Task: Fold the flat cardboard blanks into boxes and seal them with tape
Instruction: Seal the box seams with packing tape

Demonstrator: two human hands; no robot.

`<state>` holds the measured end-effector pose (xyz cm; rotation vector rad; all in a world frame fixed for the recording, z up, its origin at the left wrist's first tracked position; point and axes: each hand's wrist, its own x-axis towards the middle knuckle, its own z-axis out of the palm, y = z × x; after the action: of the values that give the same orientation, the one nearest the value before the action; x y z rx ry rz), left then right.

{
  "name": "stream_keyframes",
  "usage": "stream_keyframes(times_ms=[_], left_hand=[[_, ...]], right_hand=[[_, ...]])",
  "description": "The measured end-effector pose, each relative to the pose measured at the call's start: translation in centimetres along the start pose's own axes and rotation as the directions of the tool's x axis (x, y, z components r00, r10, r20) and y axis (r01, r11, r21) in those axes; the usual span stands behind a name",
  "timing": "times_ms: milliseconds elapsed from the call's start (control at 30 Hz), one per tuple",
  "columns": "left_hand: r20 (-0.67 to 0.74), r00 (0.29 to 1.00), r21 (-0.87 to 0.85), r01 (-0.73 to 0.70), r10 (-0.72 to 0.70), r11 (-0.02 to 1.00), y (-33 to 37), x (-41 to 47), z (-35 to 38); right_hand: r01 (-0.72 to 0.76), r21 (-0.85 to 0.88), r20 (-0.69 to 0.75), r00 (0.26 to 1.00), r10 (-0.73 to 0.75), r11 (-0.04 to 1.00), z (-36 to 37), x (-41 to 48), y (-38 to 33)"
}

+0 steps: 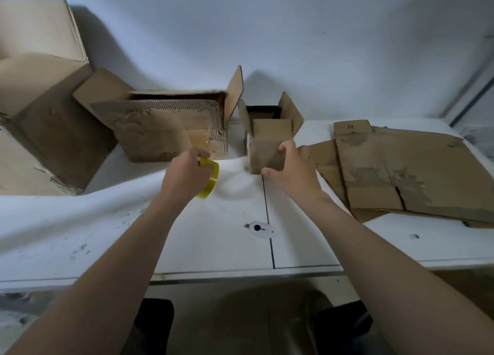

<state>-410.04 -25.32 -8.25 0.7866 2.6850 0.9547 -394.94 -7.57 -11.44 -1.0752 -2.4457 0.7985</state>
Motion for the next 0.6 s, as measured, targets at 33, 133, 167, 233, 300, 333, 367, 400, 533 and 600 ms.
stream_keyframes(times_ms=[33,133,167,233,300,333,367,400,533,600], left_hand=[[0.003,1.000,0.010,0.013,-0.013,1.000,-0.5,0.5,0.0],[0.015,0.999,0.040,0.032,-0.033,0.999,-1.8,1.6,0.1],[0.016,0.999,0.038,0.036,-0.036,0.999,-2.1,1.9,0.1],[0.018,0.999,0.025,0.036,-0.037,0.999,-2.5,2.4,0.0],[0.019,0.999,0.002,0.034,-0.034,0.999,-2.6,2.7,0.0],[0.019,0.999,-0.007,0.028,-0.028,1.000,-2.6,2.9,-0.1],[0.018,1.000,-0.014,0.018,-0.017,1.000,-2.6,3.0,-0.1],[0.016,1.000,-0.019,0.003,-0.002,1.000,-2.5,3.0,-0.1],[0.023,0.999,-0.055,-0.040,0.041,0.998,-1.9,2.6,-0.3],[0.049,0.997,-0.073,-0.049,0.052,0.996,-1.6,2.1,-0.3]], right_hand=[[0.007,-0.054,0.048,0.999,-0.005,0.999,0.5,0.5,-0.2],[-0.020,-0.145,0.148,0.988,0.042,0.989,1.5,2.3,-0.4],[-0.036,-0.160,0.161,0.985,0.063,0.986,1.8,2.9,-0.4],[-0.054,-0.204,0.176,0.980,0.091,0.978,2.4,3.8,-0.6],[-0.055,-0.218,0.192,0.977,0.098,0.974,3.1,4.4,-1.2],[-0.057,-0.211,0.195,0.976,0.099,0.976,3.4,4.7,-1.6],[-0.062,-0.204,0.196,0.975,0.103,0.977,3.5,5.0,-1.9],[-0.067,-0.197,0.198,0.974,0.107,0.978,3.6,5.3,-2.0],[-0.087,-0.188,0.228,0.965,0.129,0.978,3.2,5.8,-2.1],[-0.088,-0.195,0.241,0.961,0.135,0.977,2.7,5.3,-1.9]])
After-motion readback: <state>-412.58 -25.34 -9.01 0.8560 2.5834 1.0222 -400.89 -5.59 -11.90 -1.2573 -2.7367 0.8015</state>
